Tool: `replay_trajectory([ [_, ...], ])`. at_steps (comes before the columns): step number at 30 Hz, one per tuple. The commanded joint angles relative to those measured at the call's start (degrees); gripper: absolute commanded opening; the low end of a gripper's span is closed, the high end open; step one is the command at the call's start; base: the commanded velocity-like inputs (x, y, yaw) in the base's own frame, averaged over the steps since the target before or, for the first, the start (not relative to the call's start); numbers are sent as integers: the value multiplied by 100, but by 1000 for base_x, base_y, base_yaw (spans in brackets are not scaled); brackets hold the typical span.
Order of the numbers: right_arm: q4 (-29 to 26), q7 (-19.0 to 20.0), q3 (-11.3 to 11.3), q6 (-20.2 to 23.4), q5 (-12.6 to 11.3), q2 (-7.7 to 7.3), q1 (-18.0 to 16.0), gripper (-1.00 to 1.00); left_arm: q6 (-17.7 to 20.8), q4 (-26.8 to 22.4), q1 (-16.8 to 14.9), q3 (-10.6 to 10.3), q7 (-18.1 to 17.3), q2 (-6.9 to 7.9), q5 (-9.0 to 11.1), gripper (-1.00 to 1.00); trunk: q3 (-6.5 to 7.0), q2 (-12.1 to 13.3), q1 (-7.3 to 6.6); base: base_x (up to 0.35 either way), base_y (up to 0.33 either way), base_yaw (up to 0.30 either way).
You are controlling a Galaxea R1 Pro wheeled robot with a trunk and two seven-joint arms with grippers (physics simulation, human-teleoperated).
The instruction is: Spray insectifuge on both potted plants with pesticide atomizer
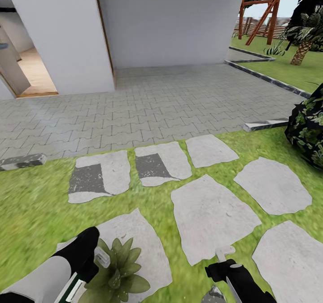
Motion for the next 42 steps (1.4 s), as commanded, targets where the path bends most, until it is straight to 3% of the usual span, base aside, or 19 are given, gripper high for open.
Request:
replay_trajectory([
  [1, -11, 27, 11, 34, 43, -5, -2, 100, 8, -11, -3, -30, -55, 1, -58, -100, -23, -44, 22, 0, 0, 0],
  [6, -11, 26, 11, 34, 43, -5, -2, 100, 8, -15, -41, -31, -56, -12, -58, -100, -95, -205, 110, 0, 0, 0],
  [16, -11, 26, 11, 34, 45, -5, -2, 100, 8, -28, -753, -31, -63, -11, -58, -100, -221, -485, 264, 0, 0, 0],
  [23, -11, 26, 11, 34, 45, -5, -2, 100, 8, -23, -658, -23, -56, -19, -58, -100, -221, -485, 264, 0, 0, 0],
  [31, -11, 26, 11, 34, 48, -5, -2, 100, 8, 0, -88, -39, -63, 2, -62, -100, -221, -485, 264, 0, 0, 0],
  [42, -4, 26, 11, 38, 43, -5, -2, 100, 8, 20, -27, -44, -59, 31, -63, -100, -221, -485, 264, 0, 0, 0],
])
